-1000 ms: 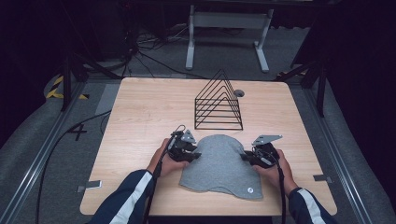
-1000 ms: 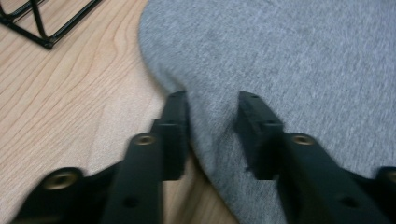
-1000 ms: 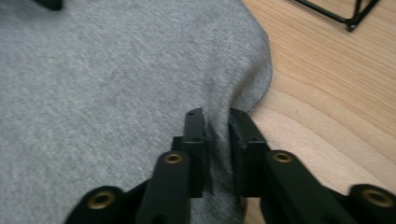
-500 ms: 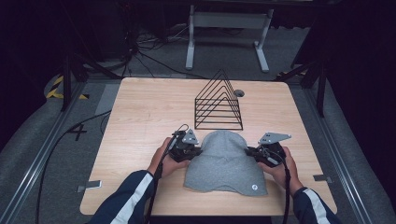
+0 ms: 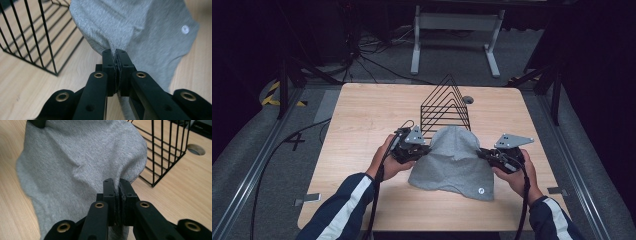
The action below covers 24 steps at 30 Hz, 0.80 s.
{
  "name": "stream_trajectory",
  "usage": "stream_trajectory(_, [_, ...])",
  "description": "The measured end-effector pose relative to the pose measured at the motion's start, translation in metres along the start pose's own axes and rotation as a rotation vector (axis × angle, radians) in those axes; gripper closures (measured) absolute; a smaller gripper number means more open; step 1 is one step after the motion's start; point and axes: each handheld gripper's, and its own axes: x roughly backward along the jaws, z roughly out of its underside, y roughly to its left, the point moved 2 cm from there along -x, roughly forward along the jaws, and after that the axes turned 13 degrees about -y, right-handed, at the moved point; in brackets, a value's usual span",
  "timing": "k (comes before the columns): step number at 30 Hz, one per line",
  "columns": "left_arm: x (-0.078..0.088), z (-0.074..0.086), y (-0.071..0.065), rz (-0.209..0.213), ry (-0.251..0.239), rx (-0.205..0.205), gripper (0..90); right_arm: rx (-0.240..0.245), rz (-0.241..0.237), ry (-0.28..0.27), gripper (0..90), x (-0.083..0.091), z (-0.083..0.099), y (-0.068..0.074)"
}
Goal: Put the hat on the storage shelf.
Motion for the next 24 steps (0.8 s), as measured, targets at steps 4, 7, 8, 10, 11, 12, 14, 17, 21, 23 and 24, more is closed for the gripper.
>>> stream_trajectory(4, [0.003,-0.009,-0.003,-0.004,-0.005,-0.019,87.2,0.018,0.007,-0.013,85.5,0.005,-0.010,0.000])
stream_trajectory(7, [0.004,-0.014,-0.003,-0.012,-0.025,-0.024,87.2,0.025,0.008,-0.035,85.5,0.011,-0.018,0.000])
stream_trajectory(8, [0.005,-0.016,-0.002,-0.011,-0.024,-0.034,87.2,0.024,0.010,-0.050,85.5,0.015,-0.023,0.000])
stream_trajectory(10, [0.006,-0.021,-0.003,-0.019,-0.034,-0.035,87.2,0.027,0.014,-0.060,85.5,0.018,-0.029,-0.001])
stream_trajectory(11, [0.007,-0.024,-0.004,-0.021,-0.042,-0.037,87.2,0.031,0.017,-0.063,85.5,0.020,-0.032,-0.002])
stream_trajectory(12, [0.008,-0.027,-0.004,-0.017,-0.042,-0.043,87.2,0.038,0.018,-0.070,85.6,0.021,-0.035,-0.002])
stream_trajectory(14, [0.010,-0.035,-0.004,-0.025,-0.053,-0.059,87.2,0.048,0.023,-0.078,85.5,0.024,-0.041,-0.004])
stream_trajectory(17, [0.014,-0.048,-0.002,-0.030,-0.079,-0.069,87.2,0.062,0.028,-0.098,85.5,0.029,-0.055,-0.006])
stream_trajectory(21, [0.020,-0.066,0.000,-0.037,-0.101,-0.079,87.3,0.088,0.036,-0.119,85.5,0.036,-0.073,-0.009])
stream_trajectory(23, [0.024,-0.074,0.002,-0.039,-0.108,-0.090,87.4,0.097,0.041,-0.130,85.6,0.040,-0.083,-0.010])
stream_trajectory(24, [0.026,-0.079,0.004,-0.046,-0.118,-0.086,87.3,0.097,0.041,-0.135,85.5,0.041,-0.087,-0.011])
